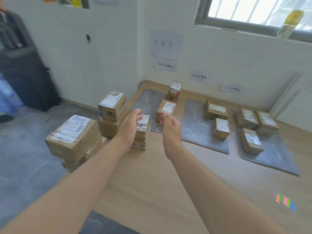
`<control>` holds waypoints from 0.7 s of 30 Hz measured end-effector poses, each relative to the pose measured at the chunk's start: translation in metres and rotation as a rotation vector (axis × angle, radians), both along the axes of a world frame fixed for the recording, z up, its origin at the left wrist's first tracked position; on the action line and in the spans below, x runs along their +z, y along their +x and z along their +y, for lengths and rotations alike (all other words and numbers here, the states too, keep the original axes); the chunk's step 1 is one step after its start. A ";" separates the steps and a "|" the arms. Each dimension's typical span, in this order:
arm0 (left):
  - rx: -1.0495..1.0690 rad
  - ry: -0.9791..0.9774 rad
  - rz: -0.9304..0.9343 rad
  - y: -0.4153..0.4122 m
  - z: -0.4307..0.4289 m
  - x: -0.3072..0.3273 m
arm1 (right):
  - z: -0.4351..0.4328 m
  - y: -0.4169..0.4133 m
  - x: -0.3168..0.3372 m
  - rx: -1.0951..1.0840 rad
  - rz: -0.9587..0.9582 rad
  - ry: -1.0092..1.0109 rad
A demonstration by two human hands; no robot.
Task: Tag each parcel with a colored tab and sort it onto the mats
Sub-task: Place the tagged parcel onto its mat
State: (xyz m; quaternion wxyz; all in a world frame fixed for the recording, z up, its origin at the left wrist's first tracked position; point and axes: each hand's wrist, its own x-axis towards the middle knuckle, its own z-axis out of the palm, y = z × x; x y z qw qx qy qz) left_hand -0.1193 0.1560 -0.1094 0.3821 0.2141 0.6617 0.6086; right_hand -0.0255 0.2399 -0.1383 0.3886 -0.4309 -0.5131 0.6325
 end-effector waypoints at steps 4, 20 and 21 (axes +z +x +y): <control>-0.025 -0.016 -0.019 -0.026 -0.009 -0.011 | -0.005 -0.023 -0.017 0.008 -0.034 -0.029; 0.026 -0.073 -0.146 -0.106 0.037 -0.124 | 0.023 -0.093 -0.100 0.050 -0.186 -0.195; 0.027 -0.079 -0.152 -0.108 0.042 -0.131 | 0.028 -0.096 -0.107 0.051 -0.199 -0.206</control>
